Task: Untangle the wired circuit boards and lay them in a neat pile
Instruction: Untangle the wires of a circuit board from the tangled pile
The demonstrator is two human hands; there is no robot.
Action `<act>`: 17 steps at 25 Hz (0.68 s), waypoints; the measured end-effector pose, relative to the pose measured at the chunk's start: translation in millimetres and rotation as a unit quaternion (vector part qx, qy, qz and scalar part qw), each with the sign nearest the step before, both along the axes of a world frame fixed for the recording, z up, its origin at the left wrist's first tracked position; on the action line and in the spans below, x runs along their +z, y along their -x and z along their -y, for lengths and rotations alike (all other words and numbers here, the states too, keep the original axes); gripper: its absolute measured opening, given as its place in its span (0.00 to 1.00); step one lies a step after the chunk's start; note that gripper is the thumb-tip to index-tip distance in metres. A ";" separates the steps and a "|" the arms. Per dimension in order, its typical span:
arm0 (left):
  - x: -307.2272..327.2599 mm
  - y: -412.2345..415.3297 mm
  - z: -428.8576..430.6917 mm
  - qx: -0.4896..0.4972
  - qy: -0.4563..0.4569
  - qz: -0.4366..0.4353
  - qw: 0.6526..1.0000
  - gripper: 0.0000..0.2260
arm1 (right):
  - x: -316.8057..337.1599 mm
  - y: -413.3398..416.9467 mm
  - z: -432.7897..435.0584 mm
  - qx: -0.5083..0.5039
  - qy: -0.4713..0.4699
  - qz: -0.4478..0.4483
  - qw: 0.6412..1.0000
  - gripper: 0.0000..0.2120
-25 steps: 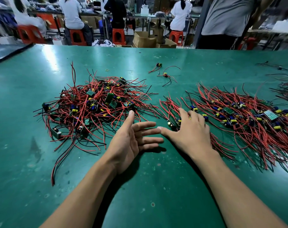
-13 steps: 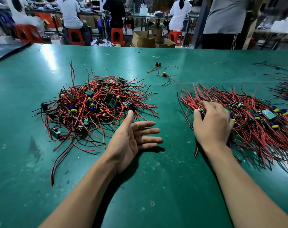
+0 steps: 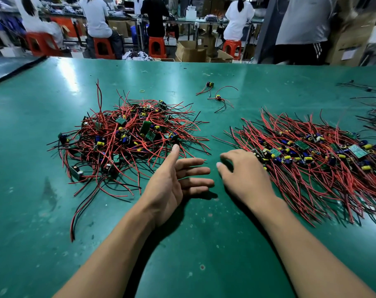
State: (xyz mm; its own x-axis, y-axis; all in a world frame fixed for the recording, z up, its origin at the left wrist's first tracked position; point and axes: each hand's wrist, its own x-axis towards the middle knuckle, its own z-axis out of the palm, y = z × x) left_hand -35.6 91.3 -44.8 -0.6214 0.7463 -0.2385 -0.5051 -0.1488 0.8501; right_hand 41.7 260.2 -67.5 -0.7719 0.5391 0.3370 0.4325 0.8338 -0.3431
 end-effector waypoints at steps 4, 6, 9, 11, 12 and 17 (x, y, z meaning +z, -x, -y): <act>-1.2 -3.4 0.0 0.076 -0.019 -0.004 0.997 0.14 | 5.0 -5.4 -18.9 -0.062 0.041 -0.068 0.995 0.19; -0.4 -4.3 0.6 0.126 -0.021 -0.025 0.991 0.09 | 4.0 -4.3 -13.7 -0.033 0.039 -0.070 0.996 0.18; -0.9 0.5 3.3 0.227 0.020 -0.103 0.968 0.13 | 2.3 1.5 7.7 0.037 0.058 -0.078 0.995 0.14; -3.0 7.7 6.7 0.262 0.063 -0.139 0.953 0.22 | -0.6 4.7 21.8 0.091 0.076 -0.072 0.990 0.11; -3.6 10.7 8.1 0.254 0.081 -0.137 0.954 0.26 | -1.3 5.1 26.0 0.112 0.079 -0.061 0.989 0.09; -2.8 22.2 5.6 0.134 0.190 -0.151 0.961 0.21 | 1.5 5.5 23.3 0.084 0.162 -0.105 0.978 0.06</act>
State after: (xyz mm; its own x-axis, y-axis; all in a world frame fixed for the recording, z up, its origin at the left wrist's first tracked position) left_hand -57.7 85.7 -47.6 -0.8626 0.4450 -0.2407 -0.2134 0.1113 0.9706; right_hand 36.1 236.9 -65.9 -0.7905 0.5151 0.3312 0.1898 0.7202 -0.6673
